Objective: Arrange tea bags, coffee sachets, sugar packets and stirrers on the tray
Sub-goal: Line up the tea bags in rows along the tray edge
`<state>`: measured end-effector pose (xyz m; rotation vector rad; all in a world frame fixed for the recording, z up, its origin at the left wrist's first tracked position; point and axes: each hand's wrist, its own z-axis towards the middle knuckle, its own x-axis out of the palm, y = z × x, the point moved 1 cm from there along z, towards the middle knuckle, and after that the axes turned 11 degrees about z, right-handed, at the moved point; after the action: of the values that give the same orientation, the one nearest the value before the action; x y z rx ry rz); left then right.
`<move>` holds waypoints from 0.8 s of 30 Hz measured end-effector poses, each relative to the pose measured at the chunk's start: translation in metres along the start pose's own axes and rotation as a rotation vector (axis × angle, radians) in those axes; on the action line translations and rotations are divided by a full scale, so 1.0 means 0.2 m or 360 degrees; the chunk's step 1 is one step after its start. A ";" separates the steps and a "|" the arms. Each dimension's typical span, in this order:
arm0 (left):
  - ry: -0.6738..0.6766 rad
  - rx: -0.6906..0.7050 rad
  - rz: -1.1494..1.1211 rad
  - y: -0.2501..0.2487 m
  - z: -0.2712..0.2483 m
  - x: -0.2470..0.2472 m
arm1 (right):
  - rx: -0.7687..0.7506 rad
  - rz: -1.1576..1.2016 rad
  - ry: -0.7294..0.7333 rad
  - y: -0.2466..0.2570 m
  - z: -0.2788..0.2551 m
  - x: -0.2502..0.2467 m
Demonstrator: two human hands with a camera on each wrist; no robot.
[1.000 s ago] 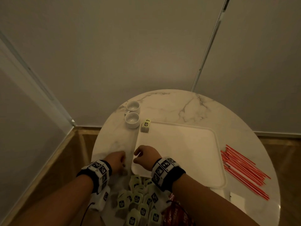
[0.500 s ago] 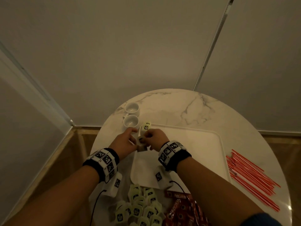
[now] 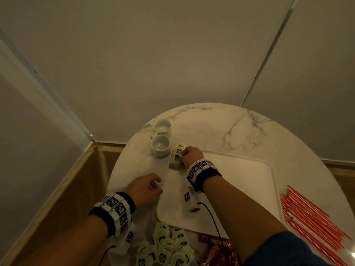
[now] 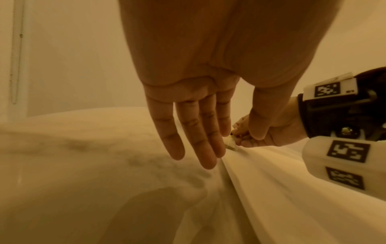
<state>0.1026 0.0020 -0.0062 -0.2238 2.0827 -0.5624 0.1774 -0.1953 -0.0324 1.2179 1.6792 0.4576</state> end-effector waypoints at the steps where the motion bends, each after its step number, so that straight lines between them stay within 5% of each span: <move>1: 0.0000 0.0002 0.0000 0.00 -0.01 0.00 | -0.0018 -0.0035 -0.0022 0.00 0.01 0.01; 16: -0.0026 0.0061 0.0049 0.00 -0.06 0.04 | -0.0113 -0.0063 -0.0157 -0.01 -0.05 -0.02; 20: -0.0009 0.0105 0.0070 0.01 -0.12 0.02 | -0.0209 -0.0179 0.0049 -0.04 -0.23 -0.03; 24: 0.0096 0.0217 0.0273 0.04 -0.21 0.04 | -0.0469 -0.0556 0.0582 -0.10 -0.56 -0.02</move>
<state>0.0631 0.0196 0.0032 0.0507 2.0872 -0.6102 0.0707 -0.1824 0.0066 0.6338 1.9994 0.7103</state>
